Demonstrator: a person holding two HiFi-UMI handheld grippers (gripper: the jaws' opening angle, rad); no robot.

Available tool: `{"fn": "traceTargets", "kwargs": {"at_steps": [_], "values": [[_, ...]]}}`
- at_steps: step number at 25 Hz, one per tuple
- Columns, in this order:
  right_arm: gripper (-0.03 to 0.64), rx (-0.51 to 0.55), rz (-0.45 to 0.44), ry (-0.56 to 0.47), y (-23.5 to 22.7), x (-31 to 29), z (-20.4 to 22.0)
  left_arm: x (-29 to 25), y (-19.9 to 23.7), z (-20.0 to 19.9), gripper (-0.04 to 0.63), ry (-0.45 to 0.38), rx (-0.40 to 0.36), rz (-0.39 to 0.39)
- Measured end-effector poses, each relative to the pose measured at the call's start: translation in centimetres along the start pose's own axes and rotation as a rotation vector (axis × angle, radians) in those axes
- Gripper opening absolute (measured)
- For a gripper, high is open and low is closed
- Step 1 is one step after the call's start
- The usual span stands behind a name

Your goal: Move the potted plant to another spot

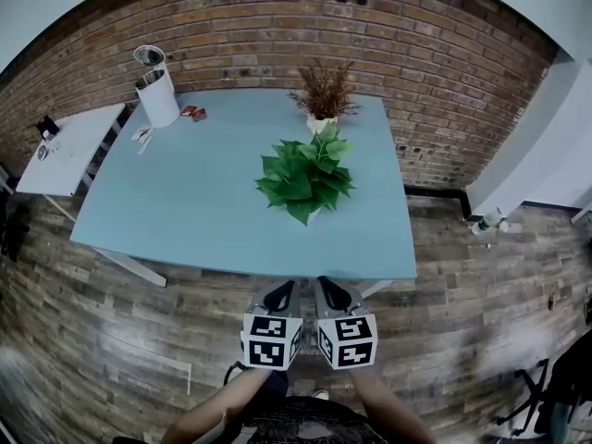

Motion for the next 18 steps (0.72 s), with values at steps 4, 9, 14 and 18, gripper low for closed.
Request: {"fn": "traceTargets", "kwargs": {"at_steps": [4,9,14,18], "values": [[0.032,0.001,0.031,0.003,0.0,-1.9,-0.8,-1.1,1.7,-1.2,-0.002,0.008,-0.006,0.023],[0.066,-0.001,0.069,-0.013,0.4,-4.2,-2.2,-2.2,3.9,-2.5,-0.003,0.016,-0.013,0.048],[0.086,0.0,0.104,-0.005,0.8,-6.1,-2.8,-3.1,5.8,-3.3,-0.003,0.031,-0.024,0.083],[0.139,0.008,0.134,-0.002,1.0,-7.5,-3.3,-3.6,7.2,-4.1,-0.003,0.03,-0.039,0.108]]}}
Point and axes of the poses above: the fingertips, and each gripper's own axes: x backward along the fingers, y to its left, z out of its underside, the point moved 10 cm from there along x, backward along the fingers, and after that the axes turned 3 degrees about x, right-handed, at the moved point
